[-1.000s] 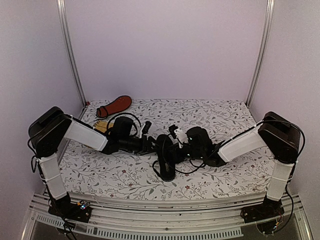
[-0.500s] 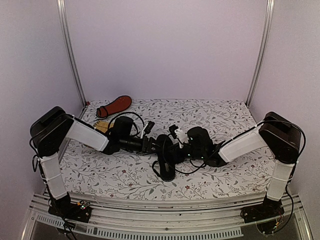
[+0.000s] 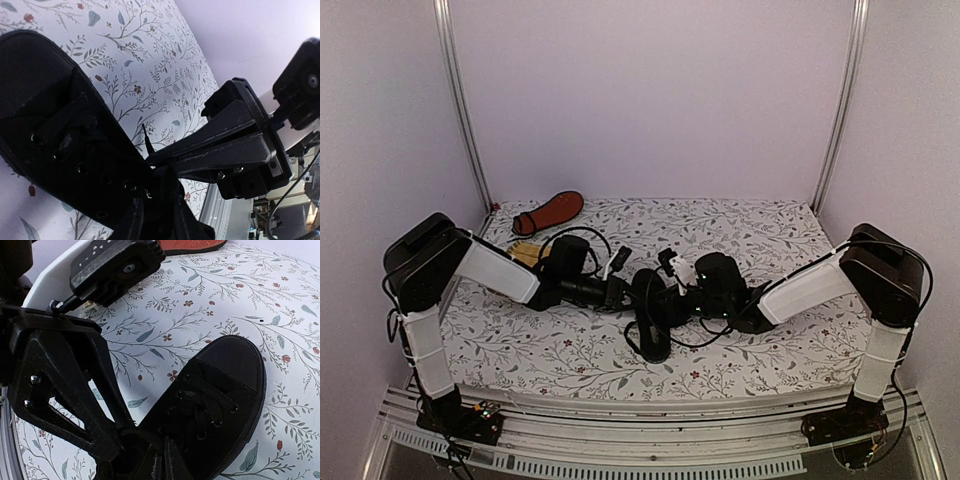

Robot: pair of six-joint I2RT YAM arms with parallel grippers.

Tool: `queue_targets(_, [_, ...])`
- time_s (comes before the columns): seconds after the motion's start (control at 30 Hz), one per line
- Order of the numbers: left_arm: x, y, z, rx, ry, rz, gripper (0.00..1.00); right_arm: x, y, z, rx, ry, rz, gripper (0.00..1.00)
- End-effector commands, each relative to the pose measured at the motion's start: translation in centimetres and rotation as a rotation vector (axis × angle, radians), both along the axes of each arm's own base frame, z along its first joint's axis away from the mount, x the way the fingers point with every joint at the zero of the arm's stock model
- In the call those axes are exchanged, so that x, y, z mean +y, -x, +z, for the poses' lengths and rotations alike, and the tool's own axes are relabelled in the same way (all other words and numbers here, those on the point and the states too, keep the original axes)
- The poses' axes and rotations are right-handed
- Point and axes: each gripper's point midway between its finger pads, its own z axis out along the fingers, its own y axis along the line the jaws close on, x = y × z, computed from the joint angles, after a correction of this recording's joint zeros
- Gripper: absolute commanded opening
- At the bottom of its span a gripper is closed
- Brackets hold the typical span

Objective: Tie the shoes
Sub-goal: Cross the half-tied shoelace with the shoelace loop.

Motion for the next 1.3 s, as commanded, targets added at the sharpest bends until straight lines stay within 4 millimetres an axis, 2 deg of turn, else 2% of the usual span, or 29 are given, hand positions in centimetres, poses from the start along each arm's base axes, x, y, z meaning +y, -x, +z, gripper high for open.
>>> queue_targets(0.0, [-0.7, 0.7, -0.2, 0.001, 0.029, -0.037, 0.12, 0.1, 0.2, 1.7, -0.016, -0.04, -0.001, 0.02])
queue_targets(0.1, [-0.8, 0.9, 0.1, -0.001, 0.04, -0.039, 0.0, -0.1, 0.1, 1.9, -0.015, -0.046, -0.013, 0.03])
queue_targets(0.3, [-0.3, 0.2, 0.4, -0.054, 0.002, 0.032, 0.0, -0.6, 0.3, 3.3, -0.014, -0.076, -0.029, 0.29])
queue_targets(0.47, [-0.7, -0.1, 0.6, -0.134, -0.111, 0.085, 0.0, -1.1, 1.5, 4.6, 0.018, -0.124, -0.009, 0.42])
queue_targets(0.63, [-0.4, -0.3, 0.3, -0.182, -0.212, 0.131, 0.0, -1.4, 2.0, 3.9, 0.035, -0.109, 0.011, 0.52])
queue_targets(0.8, [0.0, -0.6, 0.3, -0.251, -0.318, 0.188, 0.0, -2.0, 1.2, 2.6, 0.064, -0.053, -0.003, 0.53])
queue_targets(0.93, [0.4, -0.9, 0.2, -0.293, -0.39, 0.247, 0.0, -2.0, 1.0, 2.9, 0.089, -0.052, -0.015, 0.46])
queue_targets(1.07, [0.7, -1.0, 0.5, -0.328, -0.428, 0.28, 0.0, -1.6, 1.4, 3.3, 0.231, -0.136, -0.06, 0.41])
queue_targets(1.13, [0.8, -1.0, 0.8, -0.343, -0.437, 0.292, 0.0, -1.3, 1.6, 3.2, 0.289, -0.164, -0.075, 0.36])
queue_targets(1.27, [0.9, -1.0, 1.2, -0.363, -0.443, 0.303, 0.0, -0.8, 1.6, 2.3, 0.351, -0.165, -0.099, 0.33])
